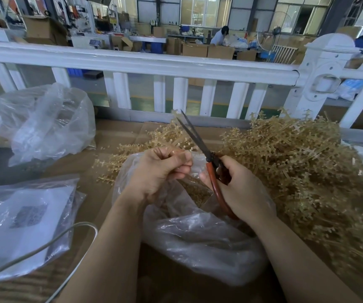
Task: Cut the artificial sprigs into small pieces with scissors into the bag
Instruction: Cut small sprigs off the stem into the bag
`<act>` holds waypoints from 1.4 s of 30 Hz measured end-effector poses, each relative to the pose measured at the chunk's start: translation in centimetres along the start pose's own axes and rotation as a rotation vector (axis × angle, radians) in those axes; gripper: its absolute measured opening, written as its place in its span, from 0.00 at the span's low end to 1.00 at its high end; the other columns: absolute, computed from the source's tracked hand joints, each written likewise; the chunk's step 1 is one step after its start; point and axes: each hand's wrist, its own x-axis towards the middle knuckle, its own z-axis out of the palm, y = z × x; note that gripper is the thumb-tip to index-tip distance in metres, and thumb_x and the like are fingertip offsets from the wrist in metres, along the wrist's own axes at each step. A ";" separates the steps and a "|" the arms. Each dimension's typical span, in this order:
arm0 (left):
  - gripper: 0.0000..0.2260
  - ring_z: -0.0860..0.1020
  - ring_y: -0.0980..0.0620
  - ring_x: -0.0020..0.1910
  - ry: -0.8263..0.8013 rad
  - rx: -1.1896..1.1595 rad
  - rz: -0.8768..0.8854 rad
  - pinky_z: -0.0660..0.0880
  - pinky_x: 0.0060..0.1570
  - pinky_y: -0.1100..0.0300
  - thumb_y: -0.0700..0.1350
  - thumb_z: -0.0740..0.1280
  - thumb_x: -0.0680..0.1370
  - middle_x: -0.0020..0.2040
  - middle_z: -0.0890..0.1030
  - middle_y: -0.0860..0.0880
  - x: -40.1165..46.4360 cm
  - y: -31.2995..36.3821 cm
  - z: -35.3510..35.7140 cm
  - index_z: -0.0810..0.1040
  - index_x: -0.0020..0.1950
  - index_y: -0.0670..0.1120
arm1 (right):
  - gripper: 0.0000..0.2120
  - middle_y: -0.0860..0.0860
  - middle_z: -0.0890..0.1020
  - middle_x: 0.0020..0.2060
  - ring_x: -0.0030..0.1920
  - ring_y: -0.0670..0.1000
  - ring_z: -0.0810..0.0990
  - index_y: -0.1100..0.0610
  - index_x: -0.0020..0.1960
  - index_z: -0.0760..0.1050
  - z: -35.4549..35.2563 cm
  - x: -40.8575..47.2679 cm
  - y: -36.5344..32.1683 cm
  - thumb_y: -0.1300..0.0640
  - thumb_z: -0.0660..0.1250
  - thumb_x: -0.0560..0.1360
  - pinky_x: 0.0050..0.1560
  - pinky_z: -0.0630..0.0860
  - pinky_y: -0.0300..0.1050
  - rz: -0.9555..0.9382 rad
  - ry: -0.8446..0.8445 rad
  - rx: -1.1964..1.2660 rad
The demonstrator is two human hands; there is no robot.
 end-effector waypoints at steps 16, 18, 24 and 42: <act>0.04 0.81 0.57 0.30 0.078 -0.080 -0.081 0.78 0.30 0.68 0.43 0.75 0.63 0.32 0.84 0.46 0.0 0.1 -0.6 0.86 0.35 0.43 | 0.25 0.39 0.77 0.38 0.34 0.41 0.74 0.45 0.49 0.69 0.4 -0.1 1.2 0.25 0.59 0.71 0.28 0.65 0.30 -0.189 0.056 -0.415; 0.03 0.82 0.56 0.30 0.078 -0.092 -0.076 0.78 0.31 0.67 0.42 0.74 0.64 0.33 0.84 0.45 0.0 0.0 -0.7 0.86 0.35 0.43 | 0.26 0.38 0.76 0.39 0.33 0.39 0.73 0.43 0.49 0.68 0.5 0.1 1.8 0.22 0.56 0.71 0.29 0.64 0.30 -0.187 0.063 -0.453; 0.04 0.83 0.54 0.33 0.075 -0.125 -0.058 0.80 0.35 0.65 0.39 0.72 0.67 0.34 0.84 0.44 0.1 -0.1 -0.7 0.84 0.40 0.41 | 0.28 0.38 0.74 0.38 0.34 0.40 0.75 0.43 0.50 0.68 0.9 0.4 2.5 0.20 0.54 0.70 0.29 0.72 0.37 -0.175 0.095 -0.481; 0.02 0.80 0.55 0.33 0.026 -0.083 0.014 0.79 0.39 0.65 0.41 0.72 0.68 0.33 0.82 0.47 0.2 -0.3 -0.7 0.85 0.37 0.45 | 0.35 0.37 0.79 0.41 0.37 0.41 0.79 0.41 0.50 0.68 1.2 0.4 2.8 0.14 0.46 0.65 0.35 0.81 0.43 -0.116 0.091 -0.429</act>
